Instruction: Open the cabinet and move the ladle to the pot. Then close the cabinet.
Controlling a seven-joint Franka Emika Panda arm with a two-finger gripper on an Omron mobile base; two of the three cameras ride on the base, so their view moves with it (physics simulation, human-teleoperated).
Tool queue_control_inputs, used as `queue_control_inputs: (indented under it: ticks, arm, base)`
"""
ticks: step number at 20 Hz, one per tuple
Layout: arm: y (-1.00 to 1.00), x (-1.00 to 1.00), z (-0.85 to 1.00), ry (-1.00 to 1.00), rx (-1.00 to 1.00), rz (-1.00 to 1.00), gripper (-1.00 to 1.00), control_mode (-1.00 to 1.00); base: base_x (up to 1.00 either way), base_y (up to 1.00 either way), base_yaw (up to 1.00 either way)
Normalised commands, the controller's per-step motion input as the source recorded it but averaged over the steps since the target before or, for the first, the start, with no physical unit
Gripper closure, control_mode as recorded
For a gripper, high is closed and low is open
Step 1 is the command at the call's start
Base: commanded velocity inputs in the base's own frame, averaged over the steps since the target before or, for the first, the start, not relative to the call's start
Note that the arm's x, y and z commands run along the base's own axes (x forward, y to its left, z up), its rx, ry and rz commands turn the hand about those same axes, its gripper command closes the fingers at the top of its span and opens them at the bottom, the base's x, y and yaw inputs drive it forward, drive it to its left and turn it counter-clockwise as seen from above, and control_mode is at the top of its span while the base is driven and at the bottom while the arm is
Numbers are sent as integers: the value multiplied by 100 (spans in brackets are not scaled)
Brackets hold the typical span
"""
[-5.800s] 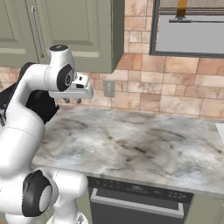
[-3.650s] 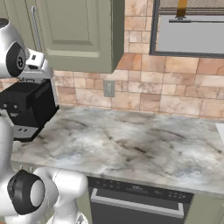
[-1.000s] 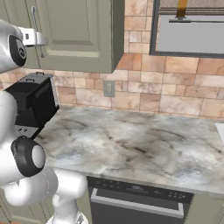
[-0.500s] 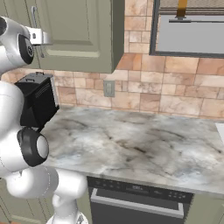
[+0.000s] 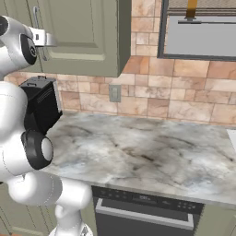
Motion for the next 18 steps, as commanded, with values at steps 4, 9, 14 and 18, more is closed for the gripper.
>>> queue_control_inputs:
  ticks: [4, 9, 14, 18]
  arm:
    - [0, 35, 0, 0, 0, 0, 100, -100]
    - [-2, 11, -3, 0, 8, 0, 100, -100]
    - [0, 10, -32, -1, 17, 0, 100, -100]
    - [0, 0, -38, -9, 15, 0, 100, -100]
  base:
    - [0, 0, 0]
    - [0, 0, 0]
    - [0, 0, 0]
    - [0, 0, 0]
